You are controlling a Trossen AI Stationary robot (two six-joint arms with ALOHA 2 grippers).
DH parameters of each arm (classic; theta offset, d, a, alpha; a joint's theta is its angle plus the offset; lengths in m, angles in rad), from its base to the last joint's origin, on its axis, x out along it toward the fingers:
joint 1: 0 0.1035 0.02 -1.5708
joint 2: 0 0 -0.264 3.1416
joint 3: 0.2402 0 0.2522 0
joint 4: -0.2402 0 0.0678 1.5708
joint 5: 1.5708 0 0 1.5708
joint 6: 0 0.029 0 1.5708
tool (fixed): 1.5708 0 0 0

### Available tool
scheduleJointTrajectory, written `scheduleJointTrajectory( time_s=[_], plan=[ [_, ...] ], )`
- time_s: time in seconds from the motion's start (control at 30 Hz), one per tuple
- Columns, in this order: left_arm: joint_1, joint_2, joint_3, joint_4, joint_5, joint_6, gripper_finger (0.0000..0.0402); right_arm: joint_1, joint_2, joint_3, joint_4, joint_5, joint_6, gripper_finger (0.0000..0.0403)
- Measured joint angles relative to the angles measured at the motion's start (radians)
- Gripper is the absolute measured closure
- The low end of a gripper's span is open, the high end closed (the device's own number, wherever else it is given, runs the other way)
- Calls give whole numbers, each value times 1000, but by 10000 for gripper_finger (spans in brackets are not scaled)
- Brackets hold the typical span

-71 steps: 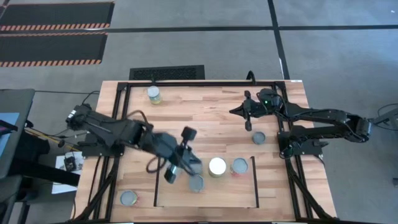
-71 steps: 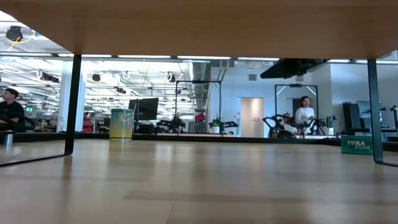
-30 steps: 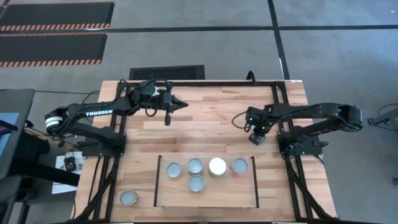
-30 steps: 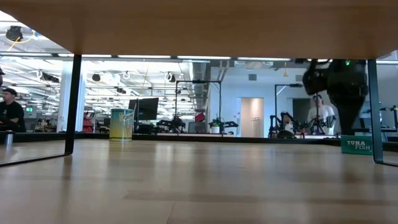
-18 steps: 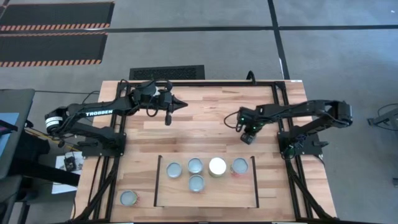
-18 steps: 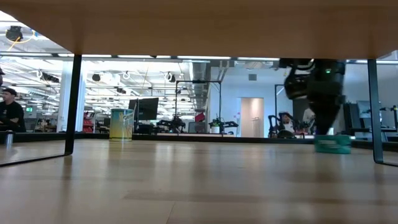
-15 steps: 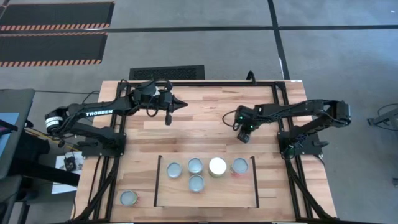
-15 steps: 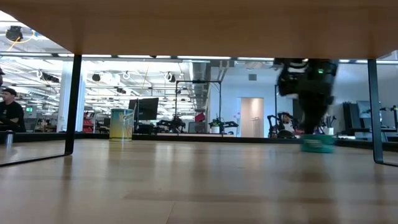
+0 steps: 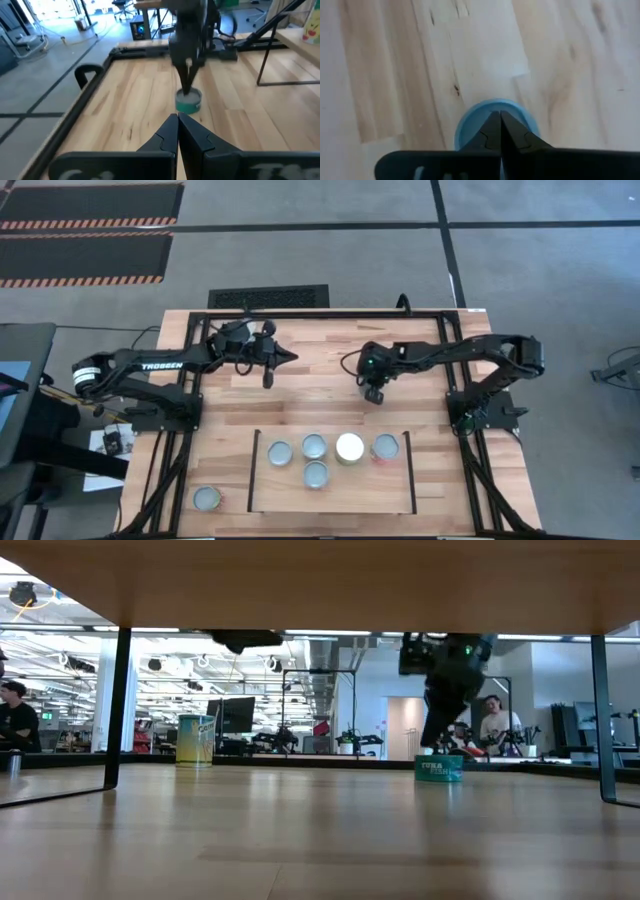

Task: Pick and place cans onto a shelf
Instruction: Put the blue tuna can on the shelf aligned with other cans on the shelf

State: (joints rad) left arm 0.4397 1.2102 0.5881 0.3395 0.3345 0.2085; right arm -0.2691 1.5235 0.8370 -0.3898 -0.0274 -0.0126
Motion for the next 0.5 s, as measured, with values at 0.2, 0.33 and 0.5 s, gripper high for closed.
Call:
scheduleJointTrajectory(
  time_s=[0.2,0.33,0.5],
  plan=[
    [0,0,-47,38,0,-13,401,0,-90,37,-128,19,-25,377],
    [-2,0,-55,38,5,-14,401,0,-106,29,-226,27,-90,330],
    [-11,0,-55,42,9,-14,401,24,-64,-6,-234,7,-228,262]
  ],
)
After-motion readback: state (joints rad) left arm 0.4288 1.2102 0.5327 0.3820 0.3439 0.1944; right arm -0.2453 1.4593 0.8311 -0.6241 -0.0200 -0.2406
